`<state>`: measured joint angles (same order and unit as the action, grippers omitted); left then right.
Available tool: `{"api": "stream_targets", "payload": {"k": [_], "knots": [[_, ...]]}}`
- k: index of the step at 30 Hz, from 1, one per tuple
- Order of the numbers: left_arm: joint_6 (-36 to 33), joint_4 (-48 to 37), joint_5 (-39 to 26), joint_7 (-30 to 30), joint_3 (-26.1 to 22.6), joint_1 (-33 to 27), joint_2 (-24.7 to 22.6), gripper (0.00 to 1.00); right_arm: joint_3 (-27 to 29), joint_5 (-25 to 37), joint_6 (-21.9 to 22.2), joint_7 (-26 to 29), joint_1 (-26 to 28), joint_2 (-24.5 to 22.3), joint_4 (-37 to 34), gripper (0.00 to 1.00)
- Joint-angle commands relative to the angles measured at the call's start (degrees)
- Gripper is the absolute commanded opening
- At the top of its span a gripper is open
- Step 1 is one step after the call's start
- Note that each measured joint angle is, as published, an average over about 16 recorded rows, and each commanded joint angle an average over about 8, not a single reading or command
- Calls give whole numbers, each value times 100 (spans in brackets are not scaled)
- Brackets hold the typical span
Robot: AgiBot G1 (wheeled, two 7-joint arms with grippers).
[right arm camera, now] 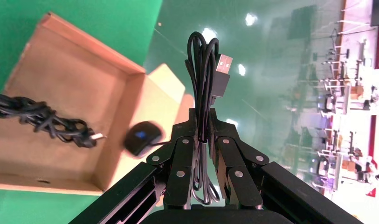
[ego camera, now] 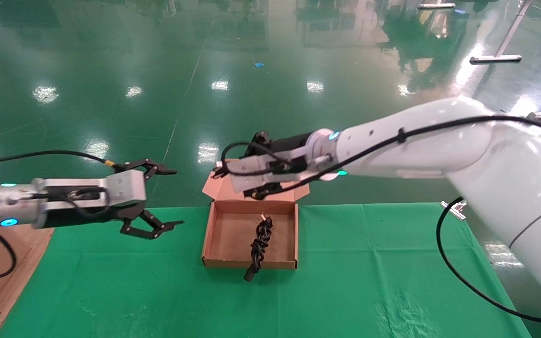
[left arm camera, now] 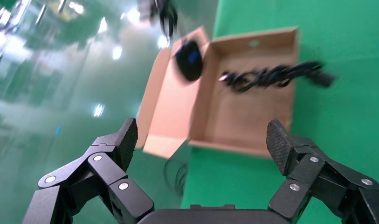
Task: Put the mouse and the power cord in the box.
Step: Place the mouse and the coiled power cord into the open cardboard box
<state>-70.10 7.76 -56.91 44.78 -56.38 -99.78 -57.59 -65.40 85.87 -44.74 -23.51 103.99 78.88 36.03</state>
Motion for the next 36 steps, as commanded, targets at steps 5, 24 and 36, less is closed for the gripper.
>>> {"api": "stream_targets", "payload": {"k": [5, 24, 36], "knots": [[-535, -171, 68, 241, 38, -56, 213, 100, -612, -186, 347, 212, -90, -4, 256, 0], [-949, -552, 77, 485, 41, -72, 174, 100, -1752, -287, 678, 246, -282, -28, 465, 88], [-963, -571, 77, 493, 42, -79, 173, 100, -1805, -289, 667, 248, -319, -30, 471, 100]]}}
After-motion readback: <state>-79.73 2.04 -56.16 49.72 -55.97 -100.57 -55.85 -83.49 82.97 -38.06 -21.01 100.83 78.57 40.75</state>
